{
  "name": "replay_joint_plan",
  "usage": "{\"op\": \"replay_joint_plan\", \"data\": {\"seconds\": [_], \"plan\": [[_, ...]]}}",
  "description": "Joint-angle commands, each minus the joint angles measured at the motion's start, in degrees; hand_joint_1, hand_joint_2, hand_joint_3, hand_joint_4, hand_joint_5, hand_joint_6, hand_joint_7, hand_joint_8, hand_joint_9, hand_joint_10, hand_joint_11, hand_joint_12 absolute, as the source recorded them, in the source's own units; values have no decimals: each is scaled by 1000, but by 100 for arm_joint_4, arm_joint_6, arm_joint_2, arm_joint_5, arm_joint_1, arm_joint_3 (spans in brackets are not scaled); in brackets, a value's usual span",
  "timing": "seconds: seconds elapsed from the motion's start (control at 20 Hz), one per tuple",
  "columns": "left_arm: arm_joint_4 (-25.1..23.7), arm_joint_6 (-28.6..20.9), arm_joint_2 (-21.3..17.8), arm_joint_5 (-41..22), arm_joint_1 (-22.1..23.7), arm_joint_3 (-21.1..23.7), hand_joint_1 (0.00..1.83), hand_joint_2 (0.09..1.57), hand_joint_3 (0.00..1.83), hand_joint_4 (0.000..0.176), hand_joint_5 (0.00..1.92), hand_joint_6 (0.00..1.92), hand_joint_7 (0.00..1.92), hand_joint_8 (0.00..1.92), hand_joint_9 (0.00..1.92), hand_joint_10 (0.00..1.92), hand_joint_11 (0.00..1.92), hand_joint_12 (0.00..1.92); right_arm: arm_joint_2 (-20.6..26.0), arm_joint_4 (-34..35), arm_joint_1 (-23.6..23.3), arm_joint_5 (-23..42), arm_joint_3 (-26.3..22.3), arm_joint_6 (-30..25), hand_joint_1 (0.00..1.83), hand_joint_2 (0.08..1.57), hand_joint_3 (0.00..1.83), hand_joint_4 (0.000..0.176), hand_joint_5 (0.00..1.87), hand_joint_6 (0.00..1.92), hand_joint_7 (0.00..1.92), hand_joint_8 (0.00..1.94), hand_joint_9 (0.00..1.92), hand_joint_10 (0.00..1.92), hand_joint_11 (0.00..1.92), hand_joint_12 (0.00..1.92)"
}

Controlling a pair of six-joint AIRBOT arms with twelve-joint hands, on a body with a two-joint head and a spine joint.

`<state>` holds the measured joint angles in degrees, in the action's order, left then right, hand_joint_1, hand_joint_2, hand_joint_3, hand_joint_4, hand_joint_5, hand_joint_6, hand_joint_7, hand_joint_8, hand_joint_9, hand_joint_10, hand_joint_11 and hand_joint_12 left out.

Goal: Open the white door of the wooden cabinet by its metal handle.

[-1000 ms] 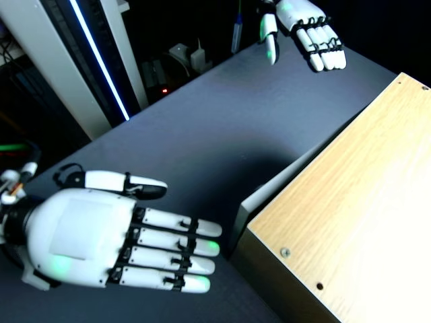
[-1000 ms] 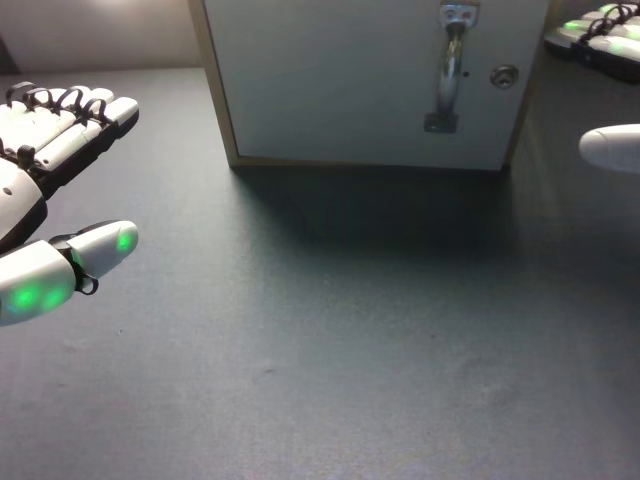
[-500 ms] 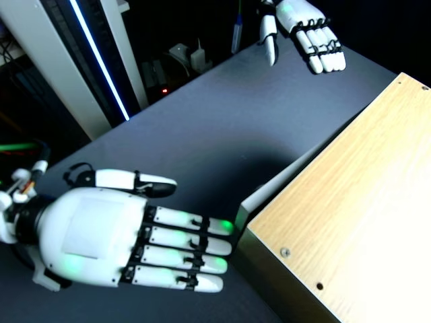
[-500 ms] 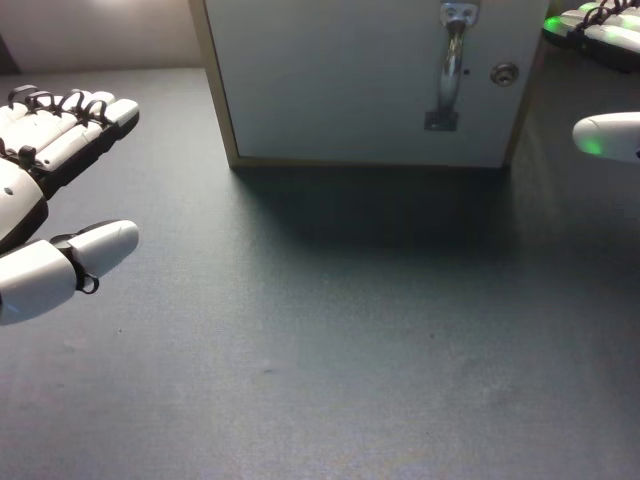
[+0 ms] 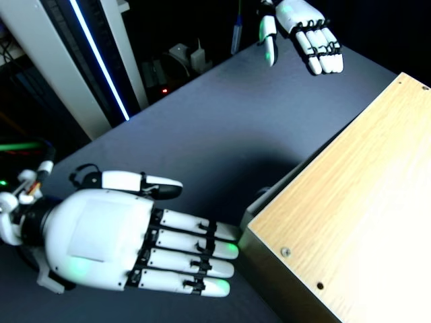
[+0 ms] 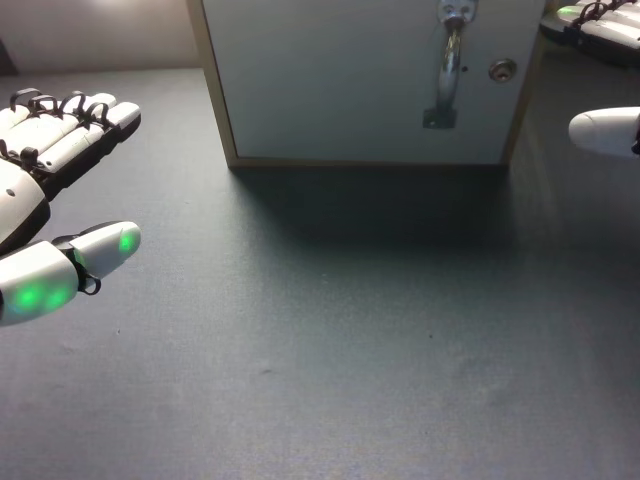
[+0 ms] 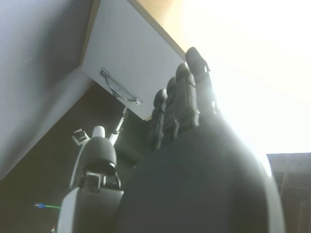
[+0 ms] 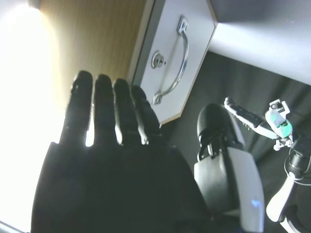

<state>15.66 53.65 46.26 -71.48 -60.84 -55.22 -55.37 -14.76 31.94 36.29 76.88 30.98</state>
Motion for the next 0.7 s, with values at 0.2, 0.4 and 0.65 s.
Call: {"op": "replay_joint_plan", "data": {"seconds": [0.2, 0.4, 0.65], "plan": [[26, -73, 7, -720, 33, -33, 0, 1409, 0, 0, 38, 3, 41, 3, 71, 3, 0, 360, 164, -48, -106, 1185, -353, -13, 0, 1297, 0, 0, 0, 0, 0, 0, 0, 0, 0, 0], [35, -107, 7, -746, 20, -32, 0, 1416, 1, 0, 36, 1, 46, 2, 79, 3, 0, 353, 314, -174, -102, 1395, -576, -31, 0, 1334, 9, 0, 0, 0, 0, 0, 0, 0, 0, 0], [41, -129, 7, -772, -2, -22, 0, 1400, 0, 0, 51, 3, 57, 3, 87, 4, 0, 401, 549, -229, 19, 1687, -832, -41, 0, 1337, 10, 0, 0, 0, 0, 0, 0, 0, 8, 3]]}}
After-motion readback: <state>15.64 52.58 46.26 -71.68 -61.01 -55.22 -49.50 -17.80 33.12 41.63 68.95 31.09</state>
